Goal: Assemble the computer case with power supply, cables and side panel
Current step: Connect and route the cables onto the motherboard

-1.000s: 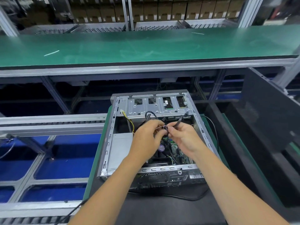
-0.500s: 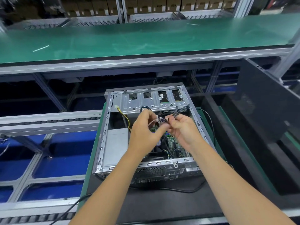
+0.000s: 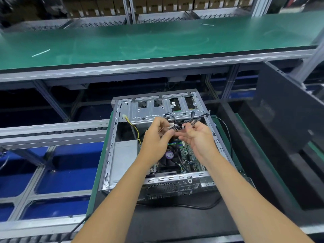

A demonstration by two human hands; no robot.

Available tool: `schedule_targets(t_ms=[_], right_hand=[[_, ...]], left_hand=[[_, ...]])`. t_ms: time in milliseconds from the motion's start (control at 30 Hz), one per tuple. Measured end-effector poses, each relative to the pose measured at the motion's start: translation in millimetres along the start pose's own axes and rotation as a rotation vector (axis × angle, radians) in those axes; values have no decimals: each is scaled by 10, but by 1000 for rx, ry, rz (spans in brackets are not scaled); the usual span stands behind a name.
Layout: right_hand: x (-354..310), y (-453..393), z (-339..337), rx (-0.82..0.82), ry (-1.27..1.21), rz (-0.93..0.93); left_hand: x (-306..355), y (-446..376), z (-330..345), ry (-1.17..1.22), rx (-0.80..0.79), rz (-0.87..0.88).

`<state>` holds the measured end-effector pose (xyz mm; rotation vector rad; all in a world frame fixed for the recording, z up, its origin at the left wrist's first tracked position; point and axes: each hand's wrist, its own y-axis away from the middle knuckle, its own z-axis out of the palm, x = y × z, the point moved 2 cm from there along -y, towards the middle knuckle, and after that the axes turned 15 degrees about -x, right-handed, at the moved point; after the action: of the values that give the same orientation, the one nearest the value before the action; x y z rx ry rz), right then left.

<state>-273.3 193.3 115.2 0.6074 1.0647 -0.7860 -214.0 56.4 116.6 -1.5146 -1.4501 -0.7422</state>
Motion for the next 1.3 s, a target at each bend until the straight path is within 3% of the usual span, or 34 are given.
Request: schedule_targets(t_ms=[367, 500, 867, 1067, 1300], right_hand=[[-6, 4, -22, 21, 49, -8], [8, 3, -16, -8, 94, -29], [71, -33, -58, 44, 308, -72], [81, -32, -62, 57, 329, -99], [95, -37, -43, 44, 294, -100]], left_hand=[[-47, -42, -86, 156, -166, -46], [1, -66, -26, 177, -146, -72], [83, -152, -45, -437, -99, 107], [106, -150, 25, -396, -5, 6], [42, -99, 68, -408, 83, 49]])
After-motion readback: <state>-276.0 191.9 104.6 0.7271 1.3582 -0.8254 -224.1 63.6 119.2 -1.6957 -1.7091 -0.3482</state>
